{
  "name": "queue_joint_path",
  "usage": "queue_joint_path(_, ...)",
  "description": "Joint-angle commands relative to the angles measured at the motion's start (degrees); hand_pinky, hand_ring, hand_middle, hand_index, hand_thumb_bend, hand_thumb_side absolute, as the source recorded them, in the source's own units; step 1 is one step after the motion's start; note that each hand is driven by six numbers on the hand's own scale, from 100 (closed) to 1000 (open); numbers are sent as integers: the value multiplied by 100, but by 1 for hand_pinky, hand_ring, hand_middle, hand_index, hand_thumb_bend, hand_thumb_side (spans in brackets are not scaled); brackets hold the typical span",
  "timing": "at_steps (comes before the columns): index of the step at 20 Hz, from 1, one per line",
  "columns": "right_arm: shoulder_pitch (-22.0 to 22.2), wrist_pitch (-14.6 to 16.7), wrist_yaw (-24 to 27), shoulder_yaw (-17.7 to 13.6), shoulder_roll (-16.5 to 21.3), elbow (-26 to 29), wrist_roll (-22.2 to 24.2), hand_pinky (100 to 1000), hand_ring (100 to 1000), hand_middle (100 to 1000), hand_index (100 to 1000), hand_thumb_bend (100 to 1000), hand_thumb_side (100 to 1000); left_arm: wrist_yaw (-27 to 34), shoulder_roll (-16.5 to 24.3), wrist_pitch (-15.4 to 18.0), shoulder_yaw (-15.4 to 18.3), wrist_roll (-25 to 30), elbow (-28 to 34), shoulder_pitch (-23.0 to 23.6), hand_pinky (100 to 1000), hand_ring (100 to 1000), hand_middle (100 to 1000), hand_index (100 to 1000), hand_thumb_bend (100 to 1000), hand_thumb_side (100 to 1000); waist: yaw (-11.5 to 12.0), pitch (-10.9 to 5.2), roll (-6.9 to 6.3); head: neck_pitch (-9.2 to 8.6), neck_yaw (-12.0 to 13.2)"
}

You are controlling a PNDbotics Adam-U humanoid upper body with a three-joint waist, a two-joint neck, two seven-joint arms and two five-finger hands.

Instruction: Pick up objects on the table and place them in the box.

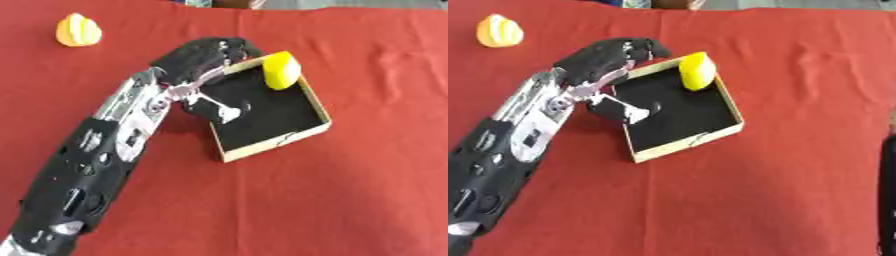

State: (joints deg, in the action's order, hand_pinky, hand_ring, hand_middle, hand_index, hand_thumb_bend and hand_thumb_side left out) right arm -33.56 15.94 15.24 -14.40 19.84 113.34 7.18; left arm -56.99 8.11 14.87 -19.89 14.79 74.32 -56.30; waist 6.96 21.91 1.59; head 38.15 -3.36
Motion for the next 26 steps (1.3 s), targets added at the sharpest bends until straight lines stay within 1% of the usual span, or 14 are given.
queue_joint_path(1, -37, -15, 48, -8, 57, 125, 9, 902, 959, 793, 876, 100, 664, 62, 168, -99, 147, -130, 253, -90, 872, 859, 829, 927, 276, 286, 3, -133, 13, -61, -11)
queue_joint_path(2, -33, -14, 48, -8, 62, 125, 10, 902, 959, 793, 876, 100, 664, 134, 233, -142, 187, -169, 333, -103, 868, 853, 824, 923, 241, 261, 9, -138, 12, -59, -13)
queue_joint_path(3, -30, -12, 46, -10, 69, 125, 7, 902, 959, 793, 876, 100, 664, 224, 321, -189, 238, -206, 439, -114, 863, 846, 819, 920, 233, 254, 14, -143, 8, -57, -14)
queue_joint_path(4, -26, -10, 43, -14, 82, 125, 2, 902, 958, 793, 876, 100, 664, 323, 452, -250, 305, -246, 559, -127, 855, 836, 810, 913, 211, 214, 25, -150, 0, -55, -24)
queue_joint_path(5, -23, -7, 37, -18, 98, 125, -6, 902, 958, 793, 876, 100, 664, 432, 626, -326, 379, -282, 687, -138, 854, 836, 809, 913, 210, 209, 32, -155, -11, -56, -34)
queue_joint_path(6, -15, -2, 27, -23, 124, 125, -15, 902, 957, 792, 876, 100, 663, 531, 871, -439, 486, -320, 790, -158, 848, 826, 799, 904, 215, 176, 48, -162, -28, -50, -63)
queue_joint_path(8, 6, 7, 6, -34, 175, 125, -36, 901, 956, 792, 875, 100, 663, 702, 1389, -696, 724, -395, 890, -204, 845, 821, 794, 898, 248, 153, 78, -171, -64, -39, -120)
queue_joint_path(11, 30, 3, -22, -45, 218, 125, -64, 901, 956, 792, 875, 100, 664, 859, 2184, -1033, 1062, -467, 588, -309, 847, 828, 796, 893, 294, 135, 113, -180, -111, -44, -187)
queue_joint_path(13, 32, 10, -37, -42, 245, 125, -69, 901, 954, 792, 875, 100, 663, 847, 2633, -1086, 1178, -497, 188, -371, 855, 846, 815, 896, 327, 140, 117, -184, -128, -56, -214)
queue_joint_path(15, 34, 26, -47, -47, 273, 125, -80, 901, 953, 792, 875, 100, 662, 888, 2969, -1008, 1272, -491, -225, -408, 862, 861, 837, 907, 341, 143, 109, -188, -132, -63, -226)
queue_joint_path(18, 32, 52, -60, -50, 312, 125, -101, 900, 950, 791, 874, 100, 660, 1091, 3279, -770, 1401, -388, -789, -455, 874, 882, 851, 919, 353, 155, 54, -203, -151, -49, -223)
queue_joint_path(20, 22, 70, -62, -37, 335, 125, -106, 900, 950, 791, 874, 100, 673, 1251, 3410, -553, 1468, -233, -1143, -507, 885, 897, 860, 927, 386, 156, -26, -210, -176, -53, -186)
queue_joint_path(23, 21, 79, -33, -26, 358, 125, -109, 900, 950, 791, 874, 100, 661, 1224, 3566, -250, 1525, 107, -1529, -574, 898, 912, 872, 936, 445, 175, -196, -216, -238, -46, -106)
queue_joint_path(26, 37, 72, -17, -28, 376, 125, -103, 900, 952, 791, 874, 100, 661, 1087, 3641, -83, 1629, 354, -1771, -669, 904, 918, 875, 937, 483, 143, -354, -204, -307, -53, -17)
